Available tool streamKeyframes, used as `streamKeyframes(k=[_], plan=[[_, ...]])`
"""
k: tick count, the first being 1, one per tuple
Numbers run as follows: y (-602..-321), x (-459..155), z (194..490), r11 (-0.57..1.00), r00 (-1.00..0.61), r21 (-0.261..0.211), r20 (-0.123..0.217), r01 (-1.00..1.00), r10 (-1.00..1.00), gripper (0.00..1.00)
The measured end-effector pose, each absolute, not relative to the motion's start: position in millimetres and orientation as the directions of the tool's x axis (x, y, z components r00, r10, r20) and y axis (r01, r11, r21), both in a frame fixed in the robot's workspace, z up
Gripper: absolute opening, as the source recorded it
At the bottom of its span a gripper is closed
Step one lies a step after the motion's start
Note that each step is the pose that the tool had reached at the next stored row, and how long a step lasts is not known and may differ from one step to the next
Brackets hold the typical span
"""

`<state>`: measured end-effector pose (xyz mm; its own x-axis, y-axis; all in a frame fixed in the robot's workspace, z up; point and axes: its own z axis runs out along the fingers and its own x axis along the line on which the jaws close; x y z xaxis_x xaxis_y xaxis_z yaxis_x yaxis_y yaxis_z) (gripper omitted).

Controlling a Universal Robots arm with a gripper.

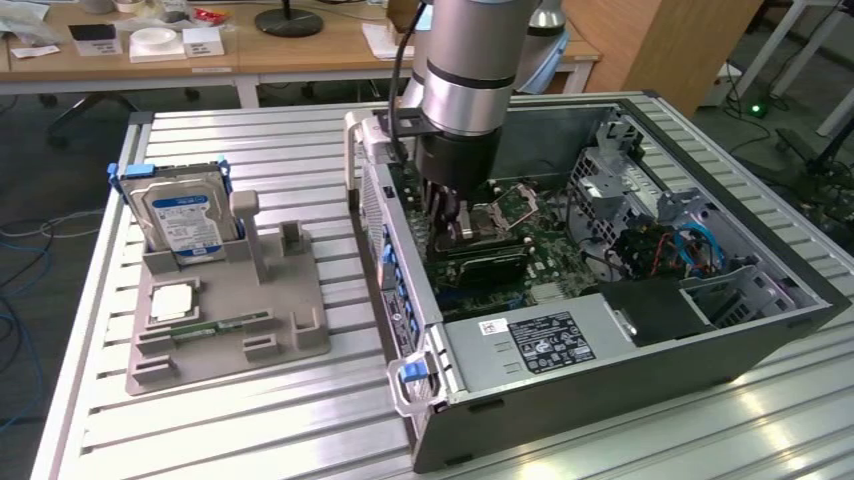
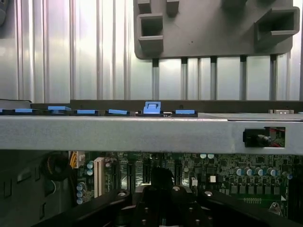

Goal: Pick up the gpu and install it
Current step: 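Press down on the gpu until it lock into place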

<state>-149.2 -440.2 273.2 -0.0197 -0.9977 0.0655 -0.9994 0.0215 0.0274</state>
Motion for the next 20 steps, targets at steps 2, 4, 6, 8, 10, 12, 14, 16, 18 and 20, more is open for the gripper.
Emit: streamKeyframes(k=[2,4,6,8,10,12,14,16,18,20], plan=[[-440.2,-149.3,273.1,0.022,-0.02,0.027,0.068,-0.999,-0.998,0.11],[-440.2,-149.3,273.4,0.022,-0.02,0.027,0.068,-0.999,-0.997,0.11],[-440.2,-149.3,275.3,0.022,-0.02,0.027,0.068,-0.999,-0.997,0.11],[-440.2,-149.3,277.1,0.022,-0.02,0.027,0.069,-0.999,-0.997,0.11],[-440.2,-149.2,277.6,0.022,-0.02,0.027,0.07,-0.999,-0.997,0.11],[-440.2,-149.3,277.6,0.022,-0.02,0.027,0.07,-0.999,-0.997,0.11],[-440.2,-149.3,277.7,0.022,-0.02,0.027,0.07,-0.999,-0.997,0.11],[-440.2,-149.3,277.7,0.022,-0.02,0.027,0.07,-0.999,-0.997,0.11],[-440.2,-149.3,277.7,0.022,-0.02,0.027,0.07,-0.999,-0.997,0.11],[-440.2,-149.3,277.7,0.022,-0.02,0.027,0.07,-0.999,-0.997,0.11]])
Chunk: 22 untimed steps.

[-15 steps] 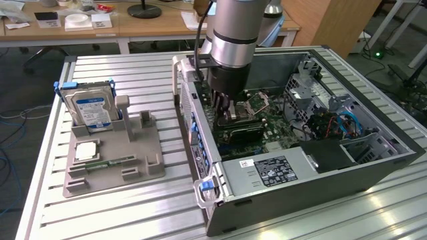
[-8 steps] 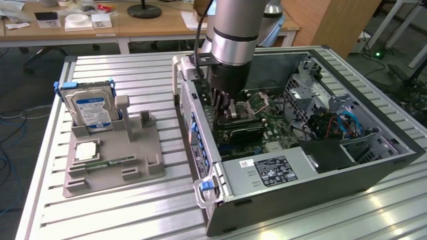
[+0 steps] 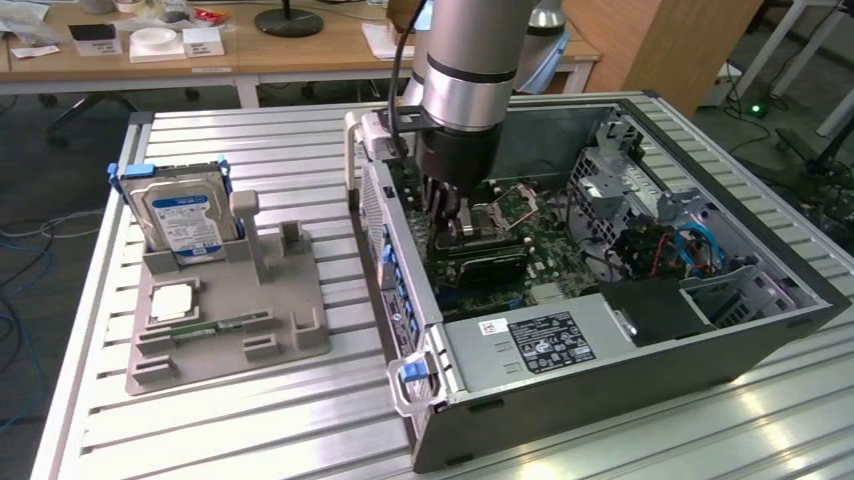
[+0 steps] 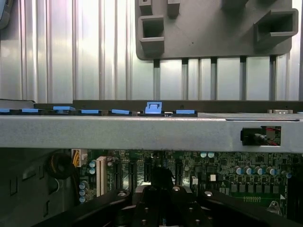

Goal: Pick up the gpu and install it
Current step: 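Press down on the gpu until it lock into place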

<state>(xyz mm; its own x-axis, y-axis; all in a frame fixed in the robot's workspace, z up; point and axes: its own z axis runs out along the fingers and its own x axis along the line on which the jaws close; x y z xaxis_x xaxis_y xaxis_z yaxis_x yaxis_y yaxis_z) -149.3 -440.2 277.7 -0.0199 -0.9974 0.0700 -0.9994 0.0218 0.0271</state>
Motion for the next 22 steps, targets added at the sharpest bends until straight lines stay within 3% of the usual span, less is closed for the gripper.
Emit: streamKeyframes(k=[22], plan=[[-441,-154,261,0.022,-0.019,0.032,0.077,-0.999,-0.997,0.11]])
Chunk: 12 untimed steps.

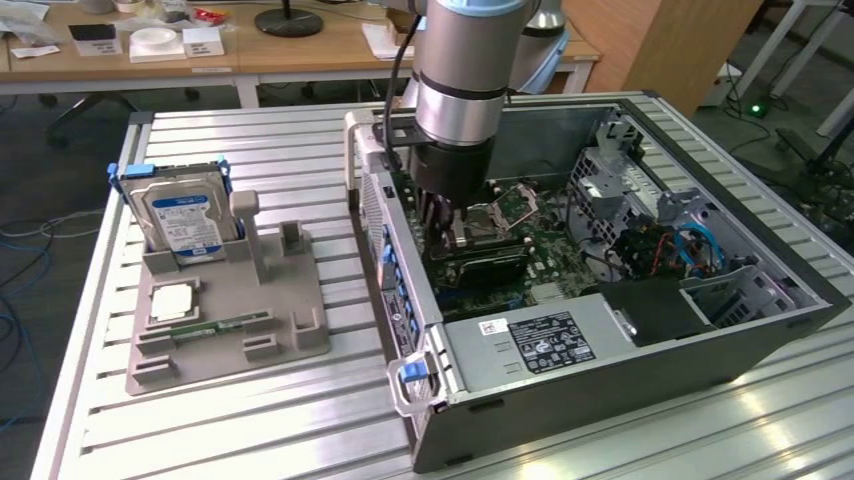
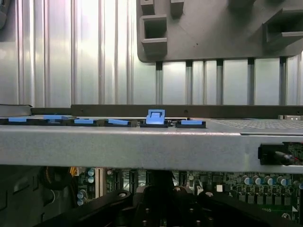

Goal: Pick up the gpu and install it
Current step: 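Press down on the gpu until it lock into place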

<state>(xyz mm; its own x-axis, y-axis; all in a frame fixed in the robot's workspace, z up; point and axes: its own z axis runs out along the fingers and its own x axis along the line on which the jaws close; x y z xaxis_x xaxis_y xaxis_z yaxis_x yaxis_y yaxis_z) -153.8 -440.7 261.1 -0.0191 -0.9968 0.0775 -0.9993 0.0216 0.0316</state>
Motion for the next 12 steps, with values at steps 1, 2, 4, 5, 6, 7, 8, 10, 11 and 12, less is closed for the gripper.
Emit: streamKeyframes(k=[1,2,4,5,6,7,8,10,11,12], plan=[[-440.7,-153.8,260.2,0.022,-0.019,0.032,0.078,-0.999,-0.997,0.11],[-440.7,-153.8,259.5,0.022,-0.019,0.033,0.078,-0.999,-0.997,0.11],[-440.4,-153.7,258.7,0.022,-0.019,0.033,0.078,-0.999,-0.997,0.11],[-440.4,-153.7,258.7,0.022,-0.019,0.033,0.079,-0.999,-0.997,0.11],[-440.7,-153.9,259.0,0.022,-0.019,0.033,0.079,-0.999,-0.997,0.11],[-440.5,-153.9,259.5,0.022,-0.019,0.034,0.077,-0.999,-0.997,0.11],[-440.2,-153.9,259.6,0.022,-0.019,0.033,0.073,-0.999,-0.997,0.11],[-440.0,-153.9,261.4,0.022,-0.02,0.031,0.07,-0.999,-0.997,0.11],[-439.9,-153.7,262.3,0.022,-0.019,0.031,0.069,-0.999,-0.997,0.11],[-439.9,-153.7,263.8,0.021,-0.019,0.031,0.069,-0.999,-0.997,0.11]])
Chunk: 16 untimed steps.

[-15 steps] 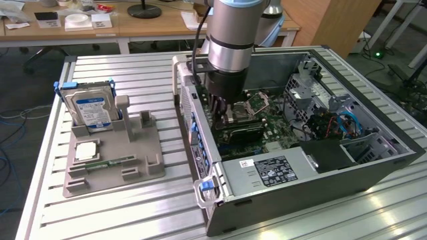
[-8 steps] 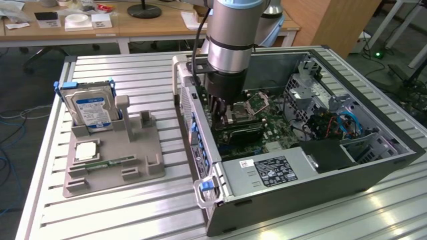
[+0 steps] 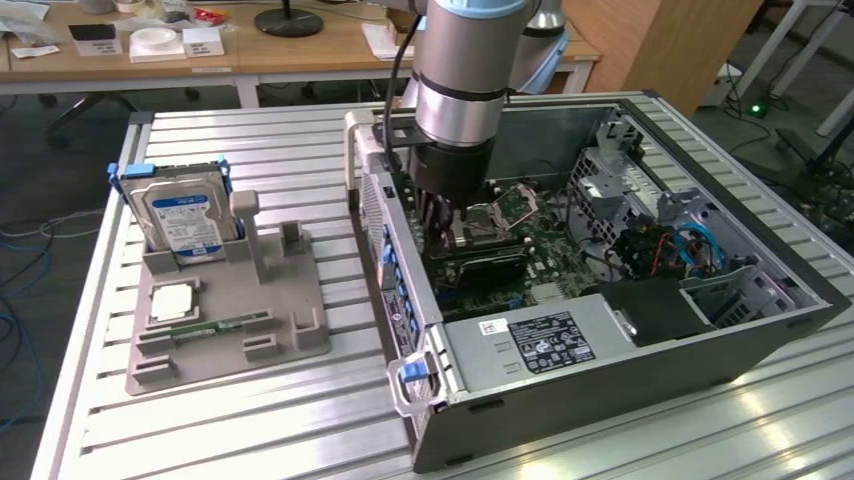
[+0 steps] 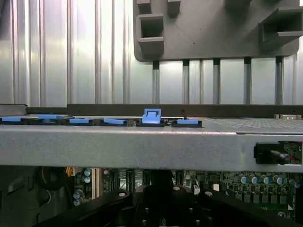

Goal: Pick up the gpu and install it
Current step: 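Press down on the gpu until it lock into place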

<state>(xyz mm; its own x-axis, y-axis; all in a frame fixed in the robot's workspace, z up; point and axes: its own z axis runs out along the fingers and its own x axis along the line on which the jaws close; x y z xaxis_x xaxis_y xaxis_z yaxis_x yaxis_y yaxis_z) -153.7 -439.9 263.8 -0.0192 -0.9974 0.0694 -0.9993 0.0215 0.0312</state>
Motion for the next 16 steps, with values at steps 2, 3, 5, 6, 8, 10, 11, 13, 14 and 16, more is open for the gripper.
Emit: streamKeyframes(k=[2,3,5,6,8,10,11,13,14,16], plan=[[-440.1,-153.8,268.3,0.021,-0.019,0.032,0.071,-0.999,-0.997,0.11],[-440.1,-153.8,269.8,0.021,-0.019,0.032,0.071,-0.999,-0.997,0.11],[-440.1,-153.8,270.9,0.021,-0.019,0.032,0.071,-0.999,-0.997,0.11],[-440.1,-153.7,270.8,0.021,-0.019,0.032,0.071,-0.999,-0.997,0.11],[-440.1,-153.6,271.0,0.021,-0.019,0.03,0.071,-0.999,-0.997,0.11],[-440.1,-153.4,271.1,0.021,-0.019,0.022,0.071,-1.0,-0.997,0.11],[-440.1,-153.2,271.1,0.02,-0.019,0.016,0.071,-1.0,-0.997,0.11],[-440.1,-152.4,271.0,0.019,-0.019,0.002,0.071,-1.0,-0.997,0.11],[-440.0,-151.5,271.0,0.019,-0.019,-0.002,0.071,-1.0,-0.997,0.11],[-440.1,-146.6,270.9,0.019,-0.019,-0.005,0.071,-1.0,-0.997,0.11]])
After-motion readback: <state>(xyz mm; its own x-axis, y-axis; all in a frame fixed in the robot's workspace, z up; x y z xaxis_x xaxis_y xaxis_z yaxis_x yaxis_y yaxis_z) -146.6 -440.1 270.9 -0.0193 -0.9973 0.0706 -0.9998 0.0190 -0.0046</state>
